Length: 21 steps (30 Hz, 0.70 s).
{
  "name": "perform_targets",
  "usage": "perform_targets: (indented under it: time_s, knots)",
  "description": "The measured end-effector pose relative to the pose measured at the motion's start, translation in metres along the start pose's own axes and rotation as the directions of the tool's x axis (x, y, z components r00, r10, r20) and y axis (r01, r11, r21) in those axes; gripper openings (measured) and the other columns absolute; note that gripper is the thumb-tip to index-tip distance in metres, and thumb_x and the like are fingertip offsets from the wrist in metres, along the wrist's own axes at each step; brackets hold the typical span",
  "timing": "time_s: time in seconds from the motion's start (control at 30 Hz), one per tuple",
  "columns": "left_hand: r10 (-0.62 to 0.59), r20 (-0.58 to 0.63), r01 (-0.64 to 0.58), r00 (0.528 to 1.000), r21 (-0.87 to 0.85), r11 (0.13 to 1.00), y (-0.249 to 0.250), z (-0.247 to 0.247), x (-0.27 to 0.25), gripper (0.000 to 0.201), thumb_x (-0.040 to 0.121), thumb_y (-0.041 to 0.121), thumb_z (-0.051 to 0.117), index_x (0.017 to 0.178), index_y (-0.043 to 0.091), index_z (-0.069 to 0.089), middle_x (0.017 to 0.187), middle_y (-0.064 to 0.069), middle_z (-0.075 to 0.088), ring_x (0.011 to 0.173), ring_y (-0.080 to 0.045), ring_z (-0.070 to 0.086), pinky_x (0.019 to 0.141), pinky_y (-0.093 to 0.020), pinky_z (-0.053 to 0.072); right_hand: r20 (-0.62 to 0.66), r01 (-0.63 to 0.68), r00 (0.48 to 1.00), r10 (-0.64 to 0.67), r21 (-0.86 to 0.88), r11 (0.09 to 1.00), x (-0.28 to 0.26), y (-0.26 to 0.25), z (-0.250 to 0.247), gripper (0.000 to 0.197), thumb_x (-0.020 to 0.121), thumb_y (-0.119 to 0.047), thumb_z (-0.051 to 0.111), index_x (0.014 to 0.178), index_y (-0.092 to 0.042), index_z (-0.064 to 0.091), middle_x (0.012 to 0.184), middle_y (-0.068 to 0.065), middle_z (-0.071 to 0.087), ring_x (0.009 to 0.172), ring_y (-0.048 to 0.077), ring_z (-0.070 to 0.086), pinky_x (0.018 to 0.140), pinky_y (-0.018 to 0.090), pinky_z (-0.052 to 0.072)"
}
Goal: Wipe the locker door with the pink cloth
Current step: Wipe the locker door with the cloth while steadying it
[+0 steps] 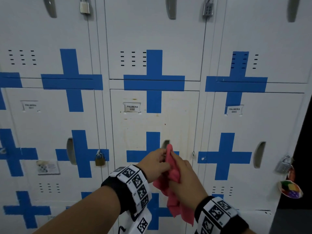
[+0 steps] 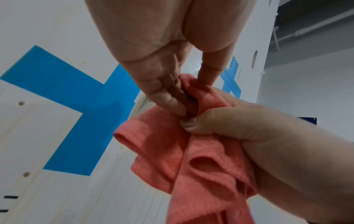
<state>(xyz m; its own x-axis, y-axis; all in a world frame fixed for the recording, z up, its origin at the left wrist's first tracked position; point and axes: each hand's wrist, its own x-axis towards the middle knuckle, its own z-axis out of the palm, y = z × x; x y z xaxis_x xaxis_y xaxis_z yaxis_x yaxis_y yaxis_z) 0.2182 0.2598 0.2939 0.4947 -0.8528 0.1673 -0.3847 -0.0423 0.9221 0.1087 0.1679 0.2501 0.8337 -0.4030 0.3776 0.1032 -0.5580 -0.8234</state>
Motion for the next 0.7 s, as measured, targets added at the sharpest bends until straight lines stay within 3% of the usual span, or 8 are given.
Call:
perform_targets:
  time_s: [0.1, 0.2, 0.3, 0.4, 0.5, 0.57, 0.63, 0.7]
  knots:
    - [0.040, -0.014, -0.041, 0.999, -0.038, 0.998, 0.006, -0.004, 0.004, 0.025, 0.091, 0.010, 0.055, 0.116, 0.016, 0.056, 0.104, -0.005, 0.068, 0.089, -0.011, 0.065, 0.072, -0.019, 0.052, -0.035, 0.019, 0.999, -0.020, -0.039, 0.999, 0.010, 0.001, -0.004, 0.073, 0.081, -0.016, 0.051, 0.137, -0.057, 0.028, 0.112, -0.009, 0.049, 0.092, 0.005, 0.060, 0.079, 0.031, 0.055]
    - [0.084, -0.081, -0.081, 0.993, 0.049, 0.996, 0.006, -0.014, 0.009, 0.027, 0.094, 0.026, 0.052, 0.121, 0.021, 0.054, 0.099, 0.002, 0.065, 0.086, -0.006, 0.062, 0.068, -0.016, 0.049, -0.057, 0.034, 0.998, -0.038, -0.069, 0.997, 0.020, 0.001, -0.013, 0.064, 0.082, -0.021, 0.050, 0.136, -0.050, 0.034, 0.112, -0.006, 0.051, 0.091, 0.003, 0.060, 0.075, 0.023, 0.054]
    - [0.175, -0.238, -0.073, 0.955, 0.383, 0.921, -0.007, -0.032, 0.013, 0.034, 0.092, 0.034, 0.052, 0.123, 0.019, 0.054, 0.104, 0.004, 0.059, 0.094, -0.009, 0.057, 0.081, -0.021, 0.047, -0.080, 0.001, 0.997, -0.013, -0.151, 0.988, 0.021, 0.001, -0.022, 0.061, 0.088, -0.015, 0.050, 0.139, -0.044, 0.032, 0.111, -0.012, 0.046, 0.091, -0.001, 0.054, 0.071, 0.012, 0.046]
    - [0.329, -0.321, -0.057, 0.888, 0.633, 0.772, -0.027, -0.052, 0.013, 0.033, 0.089, 0.033, 0.057, 0.120, 0.021, 0.055, 0.111, 0.004, 0.050, 0.101, -0.011, 0.053, 0.091, -0.026, 0.043, -0.197, -0.034, 0.980, -0.002, -0.181, 0.983, 0.021, 0.009, -0.030, 0.056, 0.091, -0.020, 0.050, 0.139, -0.042, 0.033, 0.111, -0.016, 0.044, 0.095, -0.003, 0.050, 0.076, 0.013, 0.040]
    - [0.413, -0.382, 0.041, 0.826, 0.773, 0.633, -0.043, -0.064, 0.008, 0.041, 0.085, 0.033, 0.062, 0.123, 0.022, 0.052, 0.123, 0.000, 0.045, 0.110, -0.018, 0.049, 0.095, -0.036, 0.041, -0.247, -0.062, 0.969, 0.013, -0.190, 0.980, 0.022, 0.020, -0.033, 0.056, 0.091, -0.021, 0.050, 0.140, -0.042, 0.033, 0.113, -0.015, 0.044, 0.102, 0.001, 0.050, 0.080, 0.017, 0.039]
    - [0.408, -0.422, 0.127, 0.810, 0.805, 0.580, -0.051, -0.066, 0.004, 0.057, 0.083, 0.035, 0.062, 0.134, 0.023, 0.040, 0.140, -0.004, 0.033, 0.127, -0.023, 0.037, 0.104, -0.044, 0.033, -0.277, -0.056, 0.961, 0.001, -0.189, 0.980, 0.023, 0.025, -0.033, 0.058, 0.091, -0.023, 0.051, 0.141, -0.043, 0.030, 0.115, -0.012, 0.041, 0.101, 0.007, 0.054, 0.077, 0.017, 0.041]
    - [0.373, -0.437, 0.209, 0.818, 0.831, 0.515, -0.058, -0.071, 0.003, 0.078, 0.083, 0.037, 0.061, 0.146, 0.024, 0.016, 0.155, -0.005, 0.006, 0.142, -0.024, 0.010, 0.114, -0.047, 0.016, -0.355, -0.016, 0.934, -0.036, -0.144, 0.989, 0.026, 0.026, -0.034, 0.069, 0.089, -0.023, 0.057, 0.144, -0.046, 0.021, 0.121, -0.010, 0.035, 0.095, 0.011, 0.056, 0.067, 0.019, 0.049]
    - [0.328, -0.454, 0.296, 0.828, 0.852, 0.432, -0.064, -0.079, 0.005, 0.099, 0.083, 0.040, 0.061, 0.147, 0.022, -0.012, 0.155, -0.005, -0.019, 0.143, -0.023, -0.013, 0.116, -0.046, 0.000, -0.460, 0.007, 0.879, -0.128, -0.257, 0.967, 0.035, 0.024, -0.036, 0.085, 0.085, -0.020, 0.062, 0.146, -0.045, 0.008, 0.129, -0.010, 0.027, 0.107, 0.017, 0.050, 0.078, 0.033, 0.056]
